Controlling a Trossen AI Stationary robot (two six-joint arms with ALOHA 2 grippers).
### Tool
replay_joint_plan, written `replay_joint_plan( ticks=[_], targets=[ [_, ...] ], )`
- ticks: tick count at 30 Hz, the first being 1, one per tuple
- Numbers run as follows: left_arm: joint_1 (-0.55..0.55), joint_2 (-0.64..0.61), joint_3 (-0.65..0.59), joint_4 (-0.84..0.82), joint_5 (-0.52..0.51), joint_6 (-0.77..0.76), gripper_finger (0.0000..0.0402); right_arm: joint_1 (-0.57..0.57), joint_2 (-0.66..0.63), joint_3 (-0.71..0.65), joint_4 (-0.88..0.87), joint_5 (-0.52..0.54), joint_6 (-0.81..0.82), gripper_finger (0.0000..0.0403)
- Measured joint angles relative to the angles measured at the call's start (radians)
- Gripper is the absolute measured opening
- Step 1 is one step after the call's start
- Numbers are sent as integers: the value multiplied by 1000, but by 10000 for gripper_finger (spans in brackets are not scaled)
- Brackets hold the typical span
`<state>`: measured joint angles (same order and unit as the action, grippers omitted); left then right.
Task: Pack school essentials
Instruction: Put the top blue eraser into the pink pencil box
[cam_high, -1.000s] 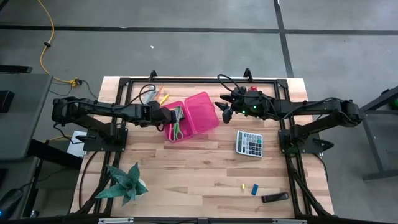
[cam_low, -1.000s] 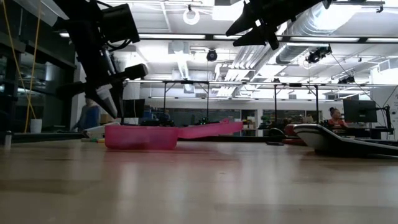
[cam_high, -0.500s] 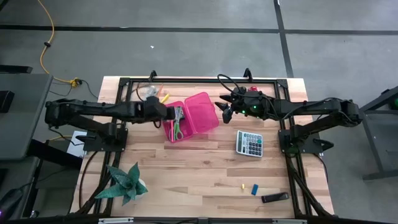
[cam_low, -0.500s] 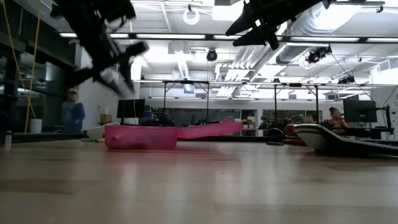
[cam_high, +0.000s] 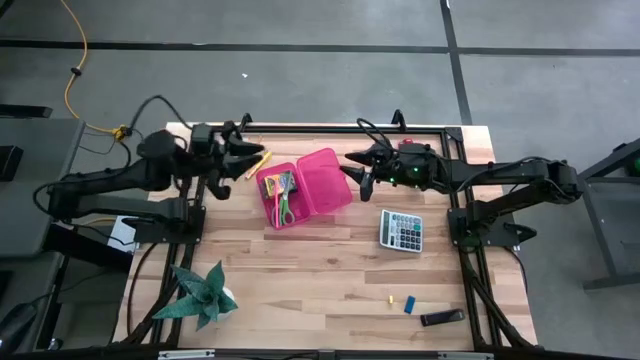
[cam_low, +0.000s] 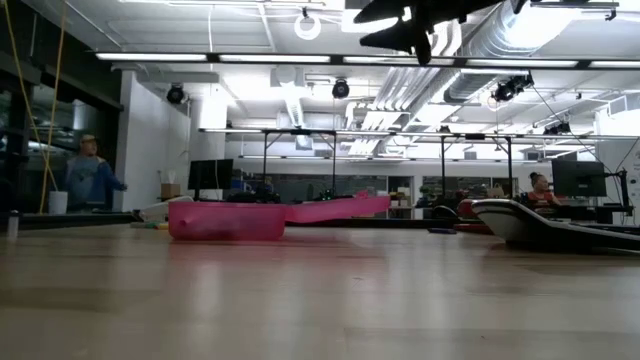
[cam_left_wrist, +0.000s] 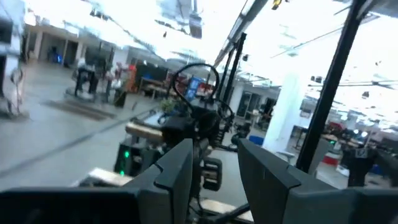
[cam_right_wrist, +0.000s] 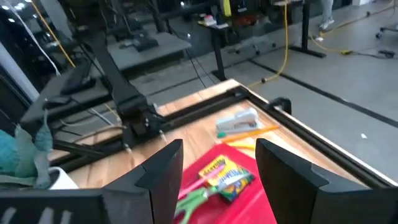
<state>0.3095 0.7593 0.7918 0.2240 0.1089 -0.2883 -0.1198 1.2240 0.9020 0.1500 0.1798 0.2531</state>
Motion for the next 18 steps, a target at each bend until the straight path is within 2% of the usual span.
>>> replay_joint_plan(
  ticks=[5,14,16,18],
  targets=[
    [-6,-42,0,-31,3,82,118,0,0,0,34,-2,0,195],
    [-6,-21,-1,-45,-31,79,118,0,0,0,29,23,40,195],
    [-6,-19,-2,-44,-32,56,118,-12,0,10,-40,79,86,195],
    [-6,-20,-2,-42,-32,48,118,-42,0,55,-223,141,140,195]
  ],
)
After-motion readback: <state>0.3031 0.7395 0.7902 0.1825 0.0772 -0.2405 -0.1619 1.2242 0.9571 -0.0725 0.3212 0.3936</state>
